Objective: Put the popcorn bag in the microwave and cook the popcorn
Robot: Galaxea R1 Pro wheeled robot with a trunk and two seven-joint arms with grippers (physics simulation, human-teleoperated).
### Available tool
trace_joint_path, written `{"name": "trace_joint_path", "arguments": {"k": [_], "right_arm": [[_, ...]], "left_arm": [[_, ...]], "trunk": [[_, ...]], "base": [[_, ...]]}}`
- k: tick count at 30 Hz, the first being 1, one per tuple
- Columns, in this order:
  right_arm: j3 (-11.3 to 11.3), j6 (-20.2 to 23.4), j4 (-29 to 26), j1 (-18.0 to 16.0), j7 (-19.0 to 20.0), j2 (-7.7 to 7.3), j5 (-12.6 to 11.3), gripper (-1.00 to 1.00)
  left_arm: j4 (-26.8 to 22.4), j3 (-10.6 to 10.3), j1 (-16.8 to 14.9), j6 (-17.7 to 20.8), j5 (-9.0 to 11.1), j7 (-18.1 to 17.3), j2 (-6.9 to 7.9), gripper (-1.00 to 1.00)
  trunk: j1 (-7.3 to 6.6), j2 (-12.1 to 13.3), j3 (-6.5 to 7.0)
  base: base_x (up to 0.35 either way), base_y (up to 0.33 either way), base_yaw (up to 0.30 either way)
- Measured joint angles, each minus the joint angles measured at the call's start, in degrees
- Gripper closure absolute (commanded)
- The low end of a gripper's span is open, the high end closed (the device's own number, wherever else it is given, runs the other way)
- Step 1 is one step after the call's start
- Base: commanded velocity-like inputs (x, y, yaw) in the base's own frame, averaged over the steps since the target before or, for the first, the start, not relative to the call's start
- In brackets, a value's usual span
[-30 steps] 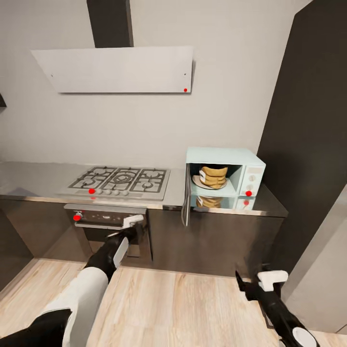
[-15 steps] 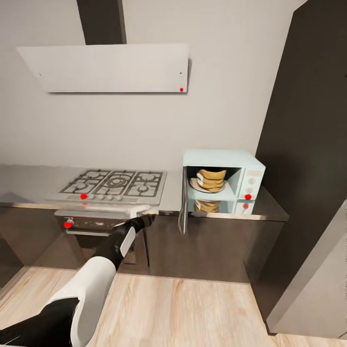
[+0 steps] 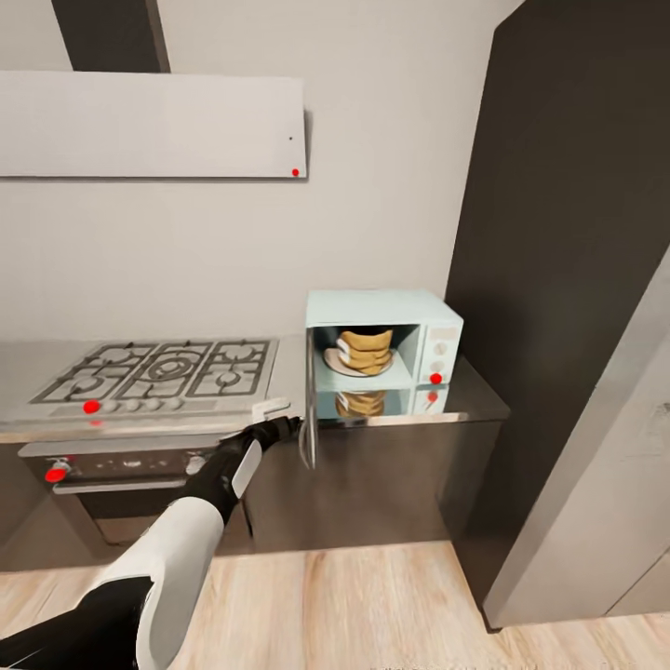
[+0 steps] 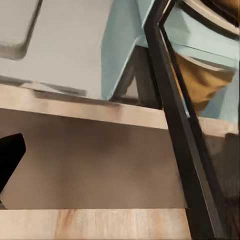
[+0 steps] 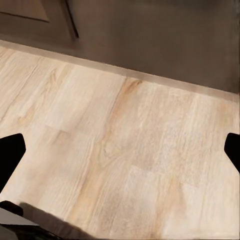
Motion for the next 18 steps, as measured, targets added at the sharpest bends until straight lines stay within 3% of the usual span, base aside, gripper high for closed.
{"name": "trace_joint_path", "arguments": {"k": [4, 18], "right_arm": [[-1.1, 0.0, 0.1, -0.2, 0.0, 0.00, -0.1, -1.00], [-1.2, 0.1, 0.1, -0.2, 0.0, 0.01, -0.1, -1.00]], "left_arm": [[0.1, 0.0, 0.0, 0.0, -0.2, 0.0, 0.01, -1.00], [0.2, -0.2, 0.0, 0.0, -0.1, 0.0, 0.01, -1.00]], "trunk": [[0.00, 0.0, 0.06], [-0.02, 0.0, 0.40]], "base": [[0.000, 0.000, -0.300], [0.032, -0.022, -0.300]]}}
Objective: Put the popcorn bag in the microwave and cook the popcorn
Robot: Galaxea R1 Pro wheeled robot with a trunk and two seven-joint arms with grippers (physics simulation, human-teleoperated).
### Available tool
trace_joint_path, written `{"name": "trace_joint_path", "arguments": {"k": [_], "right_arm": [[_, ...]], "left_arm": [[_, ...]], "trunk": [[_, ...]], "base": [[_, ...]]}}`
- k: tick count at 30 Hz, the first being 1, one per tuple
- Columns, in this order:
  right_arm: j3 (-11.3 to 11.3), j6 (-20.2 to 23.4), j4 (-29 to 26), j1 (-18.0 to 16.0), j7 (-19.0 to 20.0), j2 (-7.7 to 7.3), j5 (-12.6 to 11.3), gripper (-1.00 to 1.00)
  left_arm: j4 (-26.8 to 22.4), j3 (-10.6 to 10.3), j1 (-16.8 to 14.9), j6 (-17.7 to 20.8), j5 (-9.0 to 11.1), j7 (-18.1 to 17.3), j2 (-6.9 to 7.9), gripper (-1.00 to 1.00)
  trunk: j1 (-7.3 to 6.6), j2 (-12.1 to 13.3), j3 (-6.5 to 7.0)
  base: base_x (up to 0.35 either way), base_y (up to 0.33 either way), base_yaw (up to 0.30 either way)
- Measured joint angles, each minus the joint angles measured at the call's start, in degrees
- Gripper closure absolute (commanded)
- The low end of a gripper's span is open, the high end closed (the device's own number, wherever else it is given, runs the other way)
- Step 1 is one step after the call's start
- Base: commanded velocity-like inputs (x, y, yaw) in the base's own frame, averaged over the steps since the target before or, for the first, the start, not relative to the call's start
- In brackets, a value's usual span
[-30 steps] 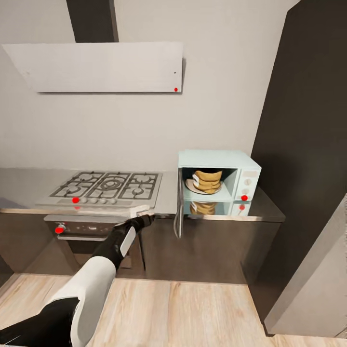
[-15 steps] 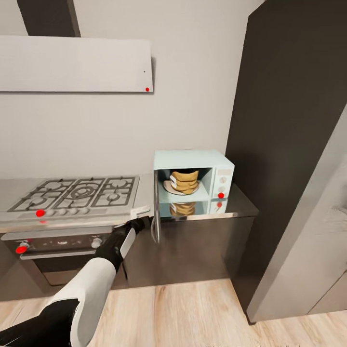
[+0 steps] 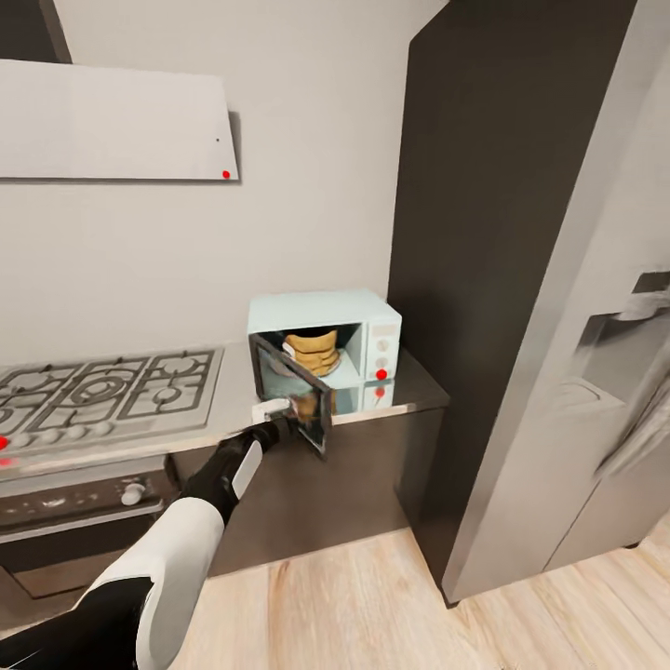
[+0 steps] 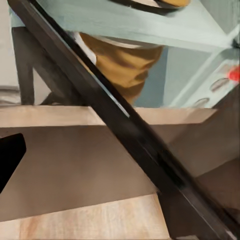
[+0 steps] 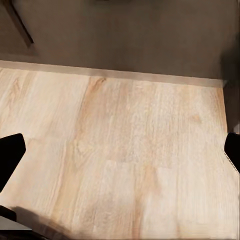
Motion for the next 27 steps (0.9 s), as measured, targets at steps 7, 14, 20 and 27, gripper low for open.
{"name": "trace_joint_path", "arguments": {"k": [7, 14, 20, 27], "right_arm": [[0.1, 0.0, 0.0, -0.1, 0.0, 0.08, 0.1, -1.00], [0.3, 0.1, 1.1, -0.1, 0.0, 1.02, 0.6, -1.00], [0.5, 0.1, 1.2, -0.2, 0.1, 2.03, 0.7, -1.00], [0.6, 0.1, 1.3, -0.1, 0.1, 2.04, 0.7, -1.00]], "left_arm": [[0.1, -0.2, -0.1, 0.5, 0.0, 0.1, 0.01, -1.00], [-0.1, -0.3, 0.0, 0.1, 0.0, 0.1, 0.01, -1.00], [-0.2, -0.3, -0.2, 0.6, 0.0, 0.1, 0.01, -1.00], [-0.3, -0.2, -0.1, 0.0, 0.2, 0.1, -0.01, -1.00]], "trunk": [[-0.01, 0.0, 0.09], [-0.01, 0.0, 0.09], [-0.01, 0.0, 0.09], [-0.01, 0.0, 0.09]], "base": [[0.238, -0.187, -0.112], [0.130, -0.102, -0.001], [0.286, -0.206, 0.000], [0.143, -0.032, 0.000]]}}
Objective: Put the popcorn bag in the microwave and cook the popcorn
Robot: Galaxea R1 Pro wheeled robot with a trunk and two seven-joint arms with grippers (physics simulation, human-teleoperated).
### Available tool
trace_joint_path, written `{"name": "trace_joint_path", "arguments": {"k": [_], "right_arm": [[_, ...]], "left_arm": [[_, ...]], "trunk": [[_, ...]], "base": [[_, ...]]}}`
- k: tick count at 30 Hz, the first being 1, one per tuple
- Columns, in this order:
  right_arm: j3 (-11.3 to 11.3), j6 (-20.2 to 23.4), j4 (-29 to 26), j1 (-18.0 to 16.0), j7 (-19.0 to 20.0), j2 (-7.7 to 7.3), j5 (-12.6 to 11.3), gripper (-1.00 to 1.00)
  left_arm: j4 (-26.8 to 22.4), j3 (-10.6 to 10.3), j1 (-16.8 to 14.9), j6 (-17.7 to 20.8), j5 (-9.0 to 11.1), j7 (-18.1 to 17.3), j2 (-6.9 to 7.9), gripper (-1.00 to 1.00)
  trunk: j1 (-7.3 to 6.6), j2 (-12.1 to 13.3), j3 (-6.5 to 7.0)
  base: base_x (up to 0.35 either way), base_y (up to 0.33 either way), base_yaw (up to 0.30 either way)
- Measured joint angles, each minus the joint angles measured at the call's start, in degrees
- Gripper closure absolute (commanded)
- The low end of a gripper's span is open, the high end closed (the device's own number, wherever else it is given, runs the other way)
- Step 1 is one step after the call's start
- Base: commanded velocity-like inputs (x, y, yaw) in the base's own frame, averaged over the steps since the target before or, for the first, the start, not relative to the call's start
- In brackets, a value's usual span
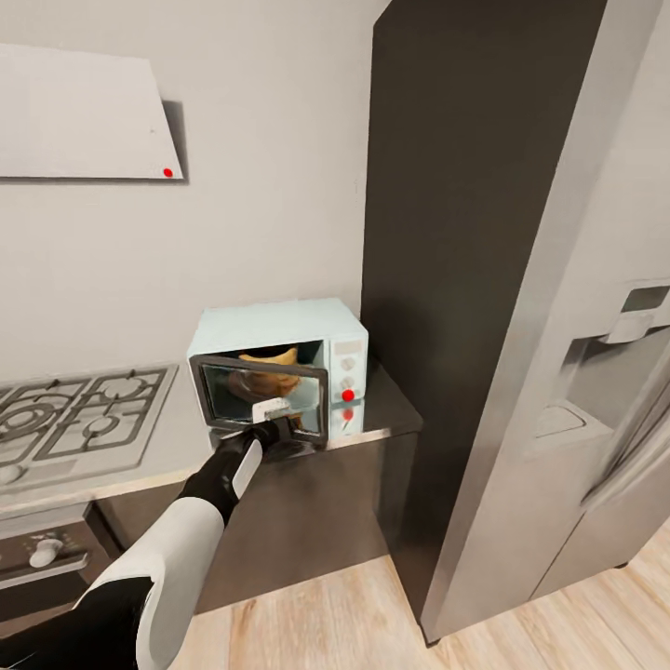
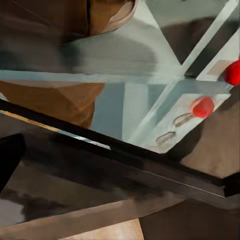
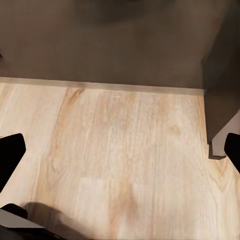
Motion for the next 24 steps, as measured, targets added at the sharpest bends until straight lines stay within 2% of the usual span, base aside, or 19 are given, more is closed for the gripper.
{"name": "trace_joint_path", "arguments": {"k": [17, 24], "right_arm": [[0.0, 0.0, 0.8, 0.0, 0.6, -0.03, 0.0, -1.00], [0.0, 0.1, 0.8, 0.0, 0.6, 0.00, -0.2, -1.00]], "left_arm": [[0.0, 0.2, 0.1, -0.1, -0.1, 0.0, 0.00, -1.00], [0.0, 0.2, 0.1, -0.1, -0.1, 0.0, 0.01, -1.00]], "trunk": [[0.02, 0.0, 0.00], [0.01, 0.0, 0.00]], "base": [[0.068, -0.007, 0.000], [0.141, -0.123, 0.000]]}}
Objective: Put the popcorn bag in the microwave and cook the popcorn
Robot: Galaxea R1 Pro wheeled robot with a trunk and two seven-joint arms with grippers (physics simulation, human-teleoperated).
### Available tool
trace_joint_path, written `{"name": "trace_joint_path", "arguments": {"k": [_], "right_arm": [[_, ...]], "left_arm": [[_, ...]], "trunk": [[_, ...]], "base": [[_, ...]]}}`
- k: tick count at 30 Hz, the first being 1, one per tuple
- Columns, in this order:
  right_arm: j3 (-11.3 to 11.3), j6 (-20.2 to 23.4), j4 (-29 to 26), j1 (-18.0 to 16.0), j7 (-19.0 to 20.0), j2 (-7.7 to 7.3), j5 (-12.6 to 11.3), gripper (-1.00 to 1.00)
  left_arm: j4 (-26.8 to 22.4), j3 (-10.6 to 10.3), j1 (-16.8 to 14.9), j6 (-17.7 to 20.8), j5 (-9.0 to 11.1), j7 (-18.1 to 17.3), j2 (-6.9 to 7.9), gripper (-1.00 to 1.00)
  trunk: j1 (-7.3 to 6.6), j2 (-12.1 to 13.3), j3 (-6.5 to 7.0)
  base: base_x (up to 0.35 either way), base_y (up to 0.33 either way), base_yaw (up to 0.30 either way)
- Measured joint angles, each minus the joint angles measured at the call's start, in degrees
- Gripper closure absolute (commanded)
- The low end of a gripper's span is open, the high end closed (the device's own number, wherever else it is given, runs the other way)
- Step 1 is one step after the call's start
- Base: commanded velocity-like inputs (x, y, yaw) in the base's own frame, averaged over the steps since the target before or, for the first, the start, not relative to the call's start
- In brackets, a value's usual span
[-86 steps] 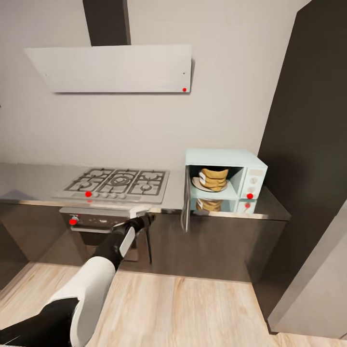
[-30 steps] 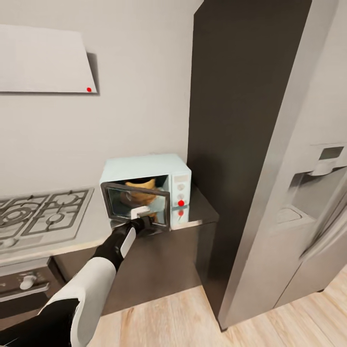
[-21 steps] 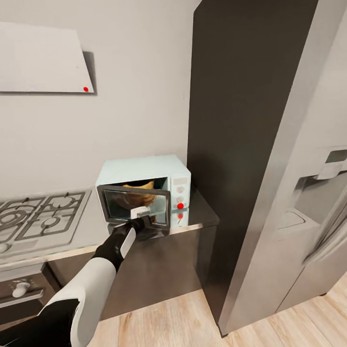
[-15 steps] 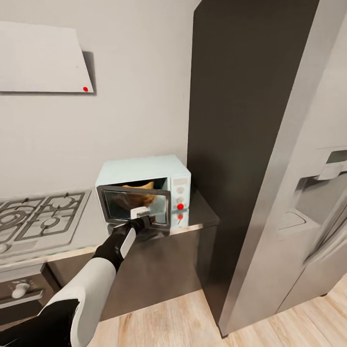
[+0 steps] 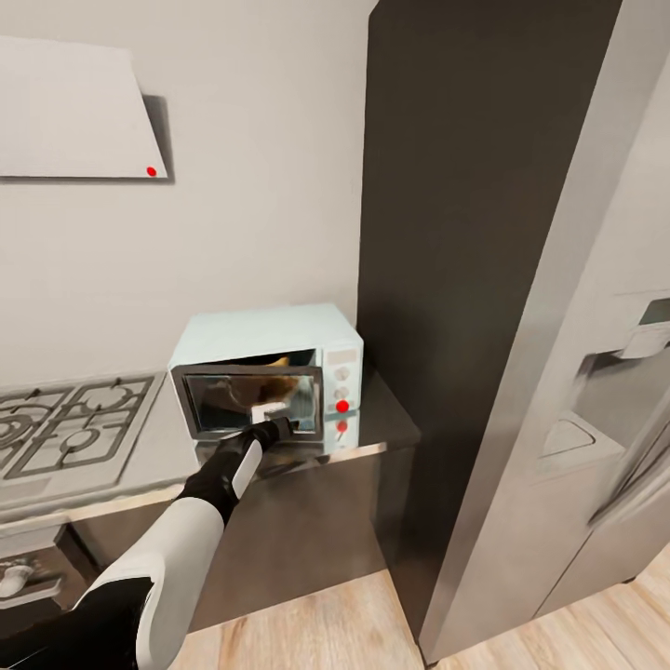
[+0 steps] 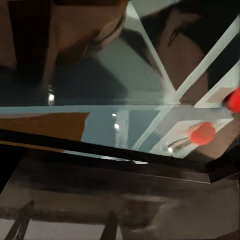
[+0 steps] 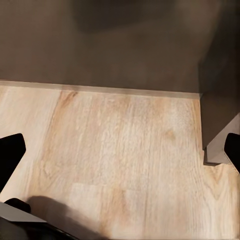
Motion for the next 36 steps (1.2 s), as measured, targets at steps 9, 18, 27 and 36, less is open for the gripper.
{"name": "trace_joint_path", "arguments": {"k": [9, 18, 27, 36], "right_arm": [[2.7, 0.0, 0.6, -0.5, 0.2, -0.02, 0.1, -1.00], [7.2, 0.0, 4.3, -2.4, 0.2, -0.03, 0.2, -1.00], [7.3, 0.0, 4.4, -2.5, 0.2, -0.03, 0.2, -1.00], [7.3, 0.0, 4.4, -2.5, 0.1, -0.03, 0.2, -1.00]], "left_arm": [[0.0, 0.0, 0.0, 0.0, 0.1, -0.1, -0.01, -1.00], [0.0, 0.1, 0.1, 0.0, 0.1, 0.0, -0.01, -1.00], [-0.1, 0.1, 0.1, 0.0, 0.0, 0.0, -0.01, -1.00], [-0.1, 0.1, 0.1, 0.0, 0.0, 0.0, -0.01, -1.00]], "trunk": [[0.01, 0.0, 0.00], [0.00, 0.0, 0.00], [0.00, 0.0, 0.00], [0.02, 0.0, 0.00]], "base": [[0.033, -0.017, 0.000], [0.108, -0.018, 0.000], [0.116, 0.000, 0.000], [0.016, 0.000, 0.000]]}}
